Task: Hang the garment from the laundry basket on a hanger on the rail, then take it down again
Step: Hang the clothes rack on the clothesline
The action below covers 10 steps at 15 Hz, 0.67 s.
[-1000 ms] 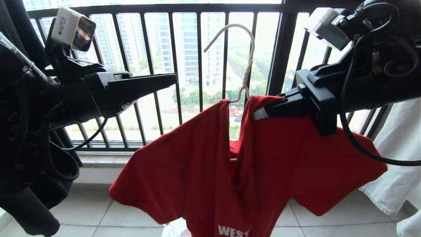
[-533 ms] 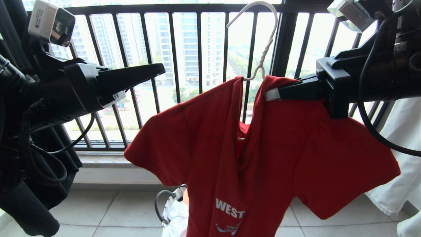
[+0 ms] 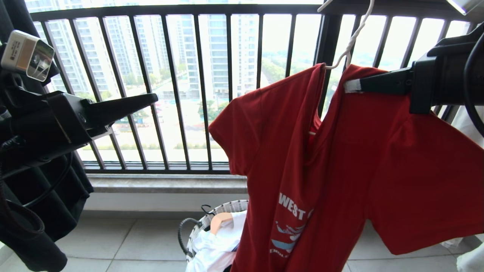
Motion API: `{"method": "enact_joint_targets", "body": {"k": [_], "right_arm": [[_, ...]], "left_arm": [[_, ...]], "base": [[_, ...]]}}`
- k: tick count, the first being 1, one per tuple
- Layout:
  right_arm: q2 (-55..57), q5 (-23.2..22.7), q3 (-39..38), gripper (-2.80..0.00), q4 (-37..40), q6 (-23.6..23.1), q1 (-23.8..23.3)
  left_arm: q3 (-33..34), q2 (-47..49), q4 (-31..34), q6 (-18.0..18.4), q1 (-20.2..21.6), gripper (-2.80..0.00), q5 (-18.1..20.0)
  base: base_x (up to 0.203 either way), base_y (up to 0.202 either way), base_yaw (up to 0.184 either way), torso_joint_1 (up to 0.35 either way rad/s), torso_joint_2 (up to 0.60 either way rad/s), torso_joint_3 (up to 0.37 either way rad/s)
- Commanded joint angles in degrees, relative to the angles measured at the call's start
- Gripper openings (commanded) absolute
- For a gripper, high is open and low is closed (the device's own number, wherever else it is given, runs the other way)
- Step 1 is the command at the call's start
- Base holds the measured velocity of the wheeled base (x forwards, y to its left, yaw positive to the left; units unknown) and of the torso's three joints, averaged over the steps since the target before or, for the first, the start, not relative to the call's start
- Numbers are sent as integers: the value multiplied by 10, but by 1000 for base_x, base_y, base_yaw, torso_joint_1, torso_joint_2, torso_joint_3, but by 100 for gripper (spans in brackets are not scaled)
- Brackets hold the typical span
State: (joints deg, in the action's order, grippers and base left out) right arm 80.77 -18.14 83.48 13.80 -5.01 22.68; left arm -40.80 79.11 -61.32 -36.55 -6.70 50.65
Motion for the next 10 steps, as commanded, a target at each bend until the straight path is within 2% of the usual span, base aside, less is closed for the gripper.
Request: {"method": "enact_joint_targets", "body": {"k": [1, 3, 6, 7, 8, 9, 10], "right_arm": [[-40, 32, -11, -280, 1, 20, -9], [-67, 53, -28, -280, 0, 35, -10], [-104, 98, -58, -280, 0, 45, -11], [-111, 117, -66, -280, 0, 46, -11], [-118, 130, -74, -280, 0, 46, -11], [-125, 136, -84, -280, -1, 46, -11], [-130, 137, -90, -280, -1, 50, -15]], "left_arm": [[-10, -8, 22, -2, 1, -280, 2], [-18, -12, 70, 9, -2, -280, 1], [-23, -9, 80, 41, -3, -280, 1], [-27, -5, 98, 68, -3, -280, -1], [-30, 3, 123, 115, -4, -280, -14], [-32, 15, 146, 181, -13, -280, -52], [-34, 30, 163, 239, -33, -280, -128]], "base": [[0, 0, 0, 0, 0, 0], [0, 0, 0, 0, 0, 0], [0, 0, 0, 0, 0, 0], [0, 0, 0, 0, 0, 0], [0, 0, 0, 0, 0, 0], [0, 0, 0, 0, 0, 0], [0, 0, 0, 0, 0, 0]]}}
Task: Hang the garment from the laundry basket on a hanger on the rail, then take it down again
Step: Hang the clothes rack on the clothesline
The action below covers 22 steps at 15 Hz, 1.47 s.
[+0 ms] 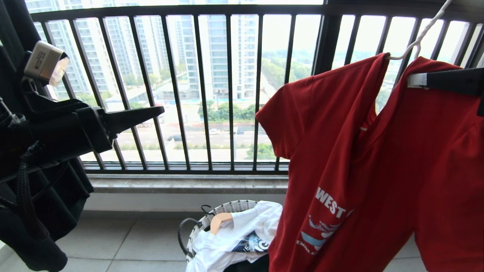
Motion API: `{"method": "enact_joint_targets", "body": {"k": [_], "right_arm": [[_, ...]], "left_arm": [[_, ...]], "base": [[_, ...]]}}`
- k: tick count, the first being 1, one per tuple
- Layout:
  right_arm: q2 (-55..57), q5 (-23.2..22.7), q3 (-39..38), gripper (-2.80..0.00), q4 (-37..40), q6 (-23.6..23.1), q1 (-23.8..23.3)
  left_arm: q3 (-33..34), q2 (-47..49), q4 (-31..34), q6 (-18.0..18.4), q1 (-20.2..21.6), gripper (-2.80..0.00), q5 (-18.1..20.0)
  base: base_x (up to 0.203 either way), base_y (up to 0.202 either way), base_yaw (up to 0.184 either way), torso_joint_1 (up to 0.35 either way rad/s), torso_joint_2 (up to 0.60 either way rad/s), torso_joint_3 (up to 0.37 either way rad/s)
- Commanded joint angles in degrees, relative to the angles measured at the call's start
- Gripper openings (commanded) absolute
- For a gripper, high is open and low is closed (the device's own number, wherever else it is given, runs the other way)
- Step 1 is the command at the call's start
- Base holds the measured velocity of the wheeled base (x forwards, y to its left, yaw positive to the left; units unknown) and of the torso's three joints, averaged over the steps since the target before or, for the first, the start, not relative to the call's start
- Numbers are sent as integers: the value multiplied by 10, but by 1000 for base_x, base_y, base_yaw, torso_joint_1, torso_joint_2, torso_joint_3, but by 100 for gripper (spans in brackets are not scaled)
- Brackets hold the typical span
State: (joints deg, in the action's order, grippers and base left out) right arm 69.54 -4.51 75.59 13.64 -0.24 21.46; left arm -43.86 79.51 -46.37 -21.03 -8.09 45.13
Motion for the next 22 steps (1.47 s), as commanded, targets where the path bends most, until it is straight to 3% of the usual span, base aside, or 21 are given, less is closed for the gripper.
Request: {"method": "enact_joint_targets", "body": {"k": [1, 3, 5, 11, 22], "right_arm": [[-20, 1, -11, -280, 1, 8, -12], [-27, 1, -12, -280, 1, 20, -32], [-43, 1, -24, -280, 2, 25, -42], [-113, -1, -71, -280, 2, 24, -56], [-123, -2, -77, -280, 2, 23, -63]], "left_arm": [[-7, 40, 21, 124, -43, -280, -161], [-28, 65, 34, 174, -96, -280, -323], [-35, 68, 43, 250, -119, -280, -380], [-71, -55, 223, 257, -126, -280, -386], [-74, -82, 227, 256, -126, -280, -387]], "base": [[0, 0, 0, 0, 0, 0], [0, 0, 0, 0, 0, 0], [0, 0, 0, 0, 0, 0], [0, 0, 0, 0, -10, -5], [0, 0, 0, 87, -398, -318]]}}
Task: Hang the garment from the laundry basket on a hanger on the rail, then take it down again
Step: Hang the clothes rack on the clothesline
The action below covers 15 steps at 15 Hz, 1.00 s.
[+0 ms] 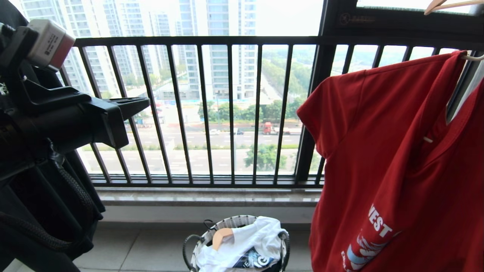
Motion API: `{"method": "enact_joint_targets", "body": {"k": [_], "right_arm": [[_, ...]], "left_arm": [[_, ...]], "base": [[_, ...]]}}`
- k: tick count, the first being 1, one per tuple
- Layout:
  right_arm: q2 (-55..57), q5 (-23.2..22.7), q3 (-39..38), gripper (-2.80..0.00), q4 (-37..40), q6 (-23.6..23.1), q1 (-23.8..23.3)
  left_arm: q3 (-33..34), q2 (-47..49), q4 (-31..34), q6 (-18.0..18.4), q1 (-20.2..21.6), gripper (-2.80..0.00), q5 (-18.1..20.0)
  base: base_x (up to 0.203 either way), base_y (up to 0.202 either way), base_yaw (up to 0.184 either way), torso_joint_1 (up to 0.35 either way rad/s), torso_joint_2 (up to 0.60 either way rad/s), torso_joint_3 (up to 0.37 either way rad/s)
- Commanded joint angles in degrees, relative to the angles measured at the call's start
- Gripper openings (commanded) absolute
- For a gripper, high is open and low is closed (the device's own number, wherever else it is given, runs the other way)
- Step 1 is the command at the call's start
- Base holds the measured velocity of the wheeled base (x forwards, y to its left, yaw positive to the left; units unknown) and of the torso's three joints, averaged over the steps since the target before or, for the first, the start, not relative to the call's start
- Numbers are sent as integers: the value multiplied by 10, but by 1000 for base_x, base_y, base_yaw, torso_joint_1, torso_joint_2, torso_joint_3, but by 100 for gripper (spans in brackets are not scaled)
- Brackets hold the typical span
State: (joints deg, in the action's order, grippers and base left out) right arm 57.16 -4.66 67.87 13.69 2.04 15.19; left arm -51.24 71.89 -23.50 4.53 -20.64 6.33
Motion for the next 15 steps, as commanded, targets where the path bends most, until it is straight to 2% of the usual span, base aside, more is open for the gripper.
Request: {"method": "enact_joint_targets", "body": {"k": [1, 15], "right_arm": [[-1, -1, 0, -280, 1, 1, 0], [-49, -1, -39, -280, 1, 1, 0]], "left_arm": [[0, -7, -1, 0, 0, -280, 0], [-1, -38, 1, 1, 0, -280, 1]], "base": [[0, 0, 0, 144, -471, -314], [0, 0, 0, 198, -501, -306]]}}
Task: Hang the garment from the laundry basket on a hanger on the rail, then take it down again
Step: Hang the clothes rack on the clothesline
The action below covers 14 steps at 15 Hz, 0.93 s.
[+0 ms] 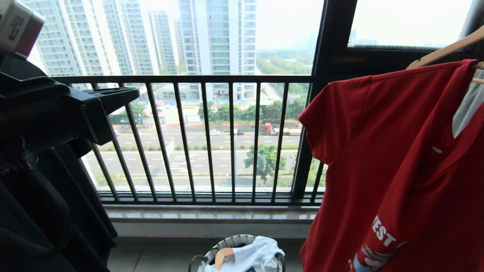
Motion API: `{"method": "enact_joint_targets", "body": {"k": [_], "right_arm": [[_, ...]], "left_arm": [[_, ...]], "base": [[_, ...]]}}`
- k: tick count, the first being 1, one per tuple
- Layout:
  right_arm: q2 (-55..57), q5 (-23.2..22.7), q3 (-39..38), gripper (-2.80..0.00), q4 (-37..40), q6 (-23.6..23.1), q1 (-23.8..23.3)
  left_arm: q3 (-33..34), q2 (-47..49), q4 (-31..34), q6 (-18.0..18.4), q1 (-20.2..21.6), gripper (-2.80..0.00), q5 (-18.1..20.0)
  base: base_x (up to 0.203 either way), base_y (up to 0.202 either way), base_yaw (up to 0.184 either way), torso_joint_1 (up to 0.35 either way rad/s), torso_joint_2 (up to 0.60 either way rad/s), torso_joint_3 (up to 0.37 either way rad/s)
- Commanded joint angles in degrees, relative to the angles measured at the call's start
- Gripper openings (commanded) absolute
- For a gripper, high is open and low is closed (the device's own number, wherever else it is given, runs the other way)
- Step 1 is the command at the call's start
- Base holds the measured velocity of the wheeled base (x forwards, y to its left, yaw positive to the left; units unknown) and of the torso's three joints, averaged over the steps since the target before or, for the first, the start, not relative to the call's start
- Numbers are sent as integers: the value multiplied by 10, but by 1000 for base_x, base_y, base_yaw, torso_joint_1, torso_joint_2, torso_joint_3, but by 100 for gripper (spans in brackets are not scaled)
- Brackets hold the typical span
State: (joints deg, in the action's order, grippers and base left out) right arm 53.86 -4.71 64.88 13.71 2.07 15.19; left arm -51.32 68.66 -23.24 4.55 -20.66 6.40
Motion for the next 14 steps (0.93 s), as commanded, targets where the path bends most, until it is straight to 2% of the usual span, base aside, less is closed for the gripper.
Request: {"method": "enact_joint_targets", "body": {"k": [1, 3, 6, 11, 14], "right_arm": [[-28, 0, -16, -280, 1, 0, 0], [-53, 0, -35, -280, 1, 0, 0], [-78, 0, -52, -280, 1, 0, 0], [-109, -3, -87, -280, 1, 0, 0], [-118, -3, -96, -280, 2, 0, 0]], "left_arm": [[-1, -7, 0, 1, 0, -280, 1], [-7, -21, 17, 1, 0, -280, 1], [-24, -61, 77, 2, -1, -280, 7], [-26, -88, 89, 5, -1, -280, 5], [-26, -114, 120, 33, -1, -280, 6]], "base": [[0, 0, 0, 244, -548, -320], [0, 0, 0, 252, -562, -311], [0, 0, 0, 265, -592, -328], [0, 0, 0, 233, -502, -271], [0, 0, 0, 167, -354, -188]]}}
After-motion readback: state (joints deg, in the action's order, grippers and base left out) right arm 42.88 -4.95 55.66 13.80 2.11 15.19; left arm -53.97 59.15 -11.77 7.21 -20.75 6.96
